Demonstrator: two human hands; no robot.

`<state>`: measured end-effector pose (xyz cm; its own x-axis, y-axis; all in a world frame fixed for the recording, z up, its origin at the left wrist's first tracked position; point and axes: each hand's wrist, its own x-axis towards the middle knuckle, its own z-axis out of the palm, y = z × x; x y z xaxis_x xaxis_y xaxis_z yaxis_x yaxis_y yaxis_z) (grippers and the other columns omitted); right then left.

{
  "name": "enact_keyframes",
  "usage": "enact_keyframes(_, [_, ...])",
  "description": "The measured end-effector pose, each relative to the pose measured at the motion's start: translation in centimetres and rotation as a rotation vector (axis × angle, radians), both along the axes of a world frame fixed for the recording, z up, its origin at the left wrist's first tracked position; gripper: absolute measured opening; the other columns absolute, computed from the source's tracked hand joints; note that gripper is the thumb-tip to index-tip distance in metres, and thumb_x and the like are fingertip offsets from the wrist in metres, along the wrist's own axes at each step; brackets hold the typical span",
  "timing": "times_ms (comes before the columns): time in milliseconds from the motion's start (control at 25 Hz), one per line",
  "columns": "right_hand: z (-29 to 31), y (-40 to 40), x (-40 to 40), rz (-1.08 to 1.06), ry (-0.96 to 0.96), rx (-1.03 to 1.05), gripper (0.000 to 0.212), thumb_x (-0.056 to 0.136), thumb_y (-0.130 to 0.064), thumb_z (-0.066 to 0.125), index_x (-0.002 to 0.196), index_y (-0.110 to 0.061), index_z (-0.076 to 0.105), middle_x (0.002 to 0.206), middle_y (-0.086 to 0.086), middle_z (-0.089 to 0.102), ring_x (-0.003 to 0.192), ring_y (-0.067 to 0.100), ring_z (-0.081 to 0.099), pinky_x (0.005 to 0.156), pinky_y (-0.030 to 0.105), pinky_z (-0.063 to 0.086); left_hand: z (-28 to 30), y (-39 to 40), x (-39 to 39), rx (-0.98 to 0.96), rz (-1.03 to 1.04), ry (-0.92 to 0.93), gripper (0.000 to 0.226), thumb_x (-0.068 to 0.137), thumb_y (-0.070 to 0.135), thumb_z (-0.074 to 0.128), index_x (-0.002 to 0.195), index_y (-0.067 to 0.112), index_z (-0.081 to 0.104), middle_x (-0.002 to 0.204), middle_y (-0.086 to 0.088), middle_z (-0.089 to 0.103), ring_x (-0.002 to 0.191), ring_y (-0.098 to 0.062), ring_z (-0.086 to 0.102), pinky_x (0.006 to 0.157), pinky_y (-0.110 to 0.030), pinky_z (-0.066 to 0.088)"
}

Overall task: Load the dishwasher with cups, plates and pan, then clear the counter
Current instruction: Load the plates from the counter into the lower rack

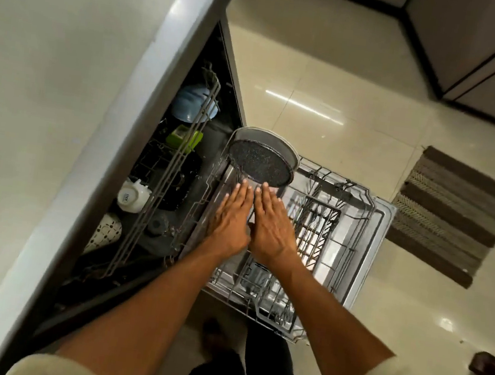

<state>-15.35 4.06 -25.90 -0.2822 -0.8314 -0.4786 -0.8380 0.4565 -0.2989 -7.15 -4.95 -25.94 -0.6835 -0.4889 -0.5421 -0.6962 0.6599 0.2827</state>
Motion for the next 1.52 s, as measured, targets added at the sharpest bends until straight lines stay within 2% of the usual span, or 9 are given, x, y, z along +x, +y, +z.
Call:
enact_keyframes(360, [11.5, 7.0, 9.7, 0.009, 0.082, -0.067, 0.073, 0.105, -0.038, 0.026, 0.156, -0.009, -0.017, 0.163, 0.013, -0.024, 0.149, 0.025, -0.025, 0.125, 0.040, -0.011, 11.5, 7.5, 11.1, 0.014, 0.054, 0.117, 0.091, 0.096, 0.022, 0.050, 0.156, 0.015, -0.017, 0.162, -0.004, -0.025, 0.149, -0.016, -0.023, 0.125, -0.039, -0.002])
enact_keyframes(480, [15.8, 9.2, 14.1, 0.024, 0.105, -0.171, 0.069, 0.105, -0.037, 0.022, 0.158, -0.009, -0.012, 0.164, 0.012, -0.021, 0.151, 0.025, -0.021, 0.123, 0.037, -0.013, 16.5, 10.3, 16.0, -0.125, 0.065, 0.236, 0.078, 0.099, 0.022, 0.040, 0.157, 0.011, -0.012, 0.163, -0.006, -0.021, 0.151, -0.017, -0.019, 0.125, -0.037, -0.001])
enact_keyframes(680, [24.3, 10.2, 23.1, 0.093, 0.186, -0.436, 0.066, 0.103, -0.033, 0.020, 0.160, -0.009, -0.002, 0.167, 0.009, -0.010, 0.155, 0.020, -0.012, 0.127, 0.037, 0.001, 24.9, 13.4, 26.4, -0.327, 0.139, 0.496, 0.074, 0.099, 0.015, 0.038, 0.158, 0.016, -0.007, 0.164, 0.000, -0.019, 0.151, -0.012, -0.018, 0.125, -0.034, -0.001])
enact_keyframes(800, [29.1, 9.5, 28.2, 0.211, 0.202, -0.557, 0.069, 0.098, -0.038, 0.012, 0.160, -0.010, 0.000, 0.166, 0.007, -0.009, 0.155, 0.018, -0.009, 0.126, 0.034, -0.001, 28.9, 13.5, 32.3, -0.469, 0.210, 0.543, 0.072, 0.097, 0.020, 0.035, 0.159, 0.015, -0.001, 0.165, -0.002, -0.012, 0.152, -0.013, -0.014, 0.125, -0.035, 0.001])
enact_keyframes(920, [32.9, 8.6, 34.6, 0.344, 0.174, -0.671, 0.066, 0.102, -0.036, 0.023, 0.161, -0.012, 0.004, 0.167, 0.008, 0.001, 0.156, 0.018, -0.002, 0.127, 0.034, 0.002, 33.3, 14.1, 39.1, -0.598, 0.338, 0.550, 0.071, 0.092, 0.025, 0.023, 0.158, 0.014, -0.003, 0.164, -0.001, -0.015, 0.151, -0.015, -0.017, 0.124, -0.033, -0.005])
enact_keyframes(1040, [35.0, 7.4, 41.0, 0.457, 0.135, -0.713, 0.069, 0.097, -0.035, 0.025, 0.160, -0.009, 0.014, 0.168, 0.010, 0.010, 0.156, 0.019, 0.006, 0.126, 0.033, 0.004, 35.1, 14.6, 46.1, -0.683, 0.456, 0.553, 0.076, 0.093, 0.019, 0.037, 0.158, 0.012, -0.001, 0.165, -0.003, -0.012, 0.152, -0.016, -0.014, 0.125, -0.035, 0.000])
enact_keyframes(1200, [36.5, 5.7, 50.0, 0.653, 0.093, -0.756, 0.067, 0.097, -0.031, 0.026, 0.158, -0.005, 0.020, 0.166, 0.011, 0.015, 0.155, 0.022, 0.012, 0.125, 0.034, 0.006, 35.6, 15.7, 55.3, -0.702, 0.654, 0.517, 0.068, 0.096, 0.029, 0.023, 0.158, 0.015, 0.000, 0.166, -0.003, -0.007, 0.152, -0.014, -0.013, 0.125, -0.037, 0.004])
enact_keyframes(1360, [37.6, 4.0, 60.4, 0.896, 0.043, -0.775, 0.070, 0.095, -0.033, 0.020, 0.158, -0.005, 0.020, 0.166, 0.012, 0.014, 0.155, 0.021, 0.010, 0.127, 0.035, 0.006, 35.7, 17.0, 64.8, -0.765, 0.846, 0.449, 0.070, 0.100, 0.029, 0.034, 0.158, 0.015, -0.003, 0.166, -0.002, -0.010, 0.151, -0.011, -0.016, 0.125, -0.036, 0.002])
enact_keyframes(1520, [37.1, 3.3, 69.8, 1.103, -0.049, -0.767, 0.070, 0.097, -0.038, 0.016, 0.160, -0.010, 0.008, 0.168, 0.009, 0.003, 0.155, 0.017, -0.002, 0.125, 0.034, -0.002, 35.9, 19.1, 73.3, -0.780, 1.049, 0.369, 0.071, 0.091, 0.036, 0.004, 0.157, 0.016, -0.008, 0.163, 0.001, -0.019, 0.149, -0.009, -0.022, 0.123, -0.031, -0.009])
